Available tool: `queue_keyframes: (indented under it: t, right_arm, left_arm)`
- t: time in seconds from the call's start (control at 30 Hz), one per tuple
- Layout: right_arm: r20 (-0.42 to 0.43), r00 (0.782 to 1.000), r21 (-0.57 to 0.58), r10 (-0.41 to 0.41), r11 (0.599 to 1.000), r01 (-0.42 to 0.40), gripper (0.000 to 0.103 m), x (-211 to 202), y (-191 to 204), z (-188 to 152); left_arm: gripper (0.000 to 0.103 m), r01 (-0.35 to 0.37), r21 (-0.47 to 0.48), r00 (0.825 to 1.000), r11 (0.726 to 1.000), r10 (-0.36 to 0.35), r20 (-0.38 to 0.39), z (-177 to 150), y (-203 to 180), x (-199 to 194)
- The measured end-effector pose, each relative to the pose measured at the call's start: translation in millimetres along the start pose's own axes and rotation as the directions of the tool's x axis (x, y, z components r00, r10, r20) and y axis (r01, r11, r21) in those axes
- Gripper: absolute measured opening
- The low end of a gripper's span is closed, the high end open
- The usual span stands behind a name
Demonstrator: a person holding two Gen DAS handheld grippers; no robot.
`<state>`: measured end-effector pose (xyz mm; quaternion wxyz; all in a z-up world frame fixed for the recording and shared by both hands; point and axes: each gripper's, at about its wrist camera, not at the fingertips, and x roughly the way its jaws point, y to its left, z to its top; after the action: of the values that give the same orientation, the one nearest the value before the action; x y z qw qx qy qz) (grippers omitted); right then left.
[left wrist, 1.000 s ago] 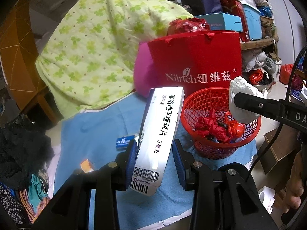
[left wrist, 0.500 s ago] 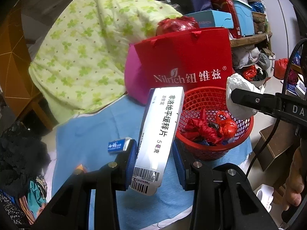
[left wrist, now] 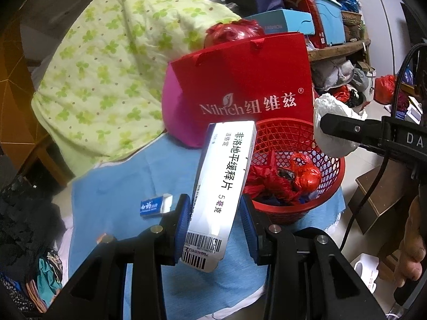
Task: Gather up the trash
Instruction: 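Carry the medicine box and tissue into the red basket and open both tools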
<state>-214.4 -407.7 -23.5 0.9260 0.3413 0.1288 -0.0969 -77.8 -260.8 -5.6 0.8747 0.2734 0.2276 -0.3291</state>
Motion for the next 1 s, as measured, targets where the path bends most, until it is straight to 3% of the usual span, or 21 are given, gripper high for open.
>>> queue_keyframes:
  t: [0.2, 0.4, 0.6, 0.73, 1.0]
  right_arm:
    - [-0.001, 1.0, 0.012, -0.01, 1.0, 0.01, 0.029, 2, -9, 2]
    - [-0.002, 1.0, 0.065, -0.02, 0.998, 0.02, 0.029, 7, -28, 10]
    - [-0.002, 1.0, 0.115, -0.022, 0.993, 0.022, 0.029, 12, -47, 18]
    - [0.003, 1.0, 0.146, -0.019, 0.989, 0.018, 0.031, 18, -57, 25]
    - [-0.01, 1.0, 0.209, -0.019, 0.978, 0.021, 0.032, 50, -76, 37]
  left_arm:
    - [0.04, 0.04, -0.001, 0.999, 0.999, -0.04, -0.008, 1, -3, 6]
    - [0.04, 0.144, -0.024, 0.989, 0.989, -0.144, -0.022, 5, -6, 17]
    - [0.04, 0.243, -0.047, 0.969, 0.969, -0.245, -0.036, 10, -13, 35]
    - [0.041, 0.331, -0.1, 0.939, 0.938, -0.338, -0.062, 15, -14, 54]
    - [0.045, 0.387, -0.117, 0.913, 0.915, -0.398, -0.088, 20, -32, 84]
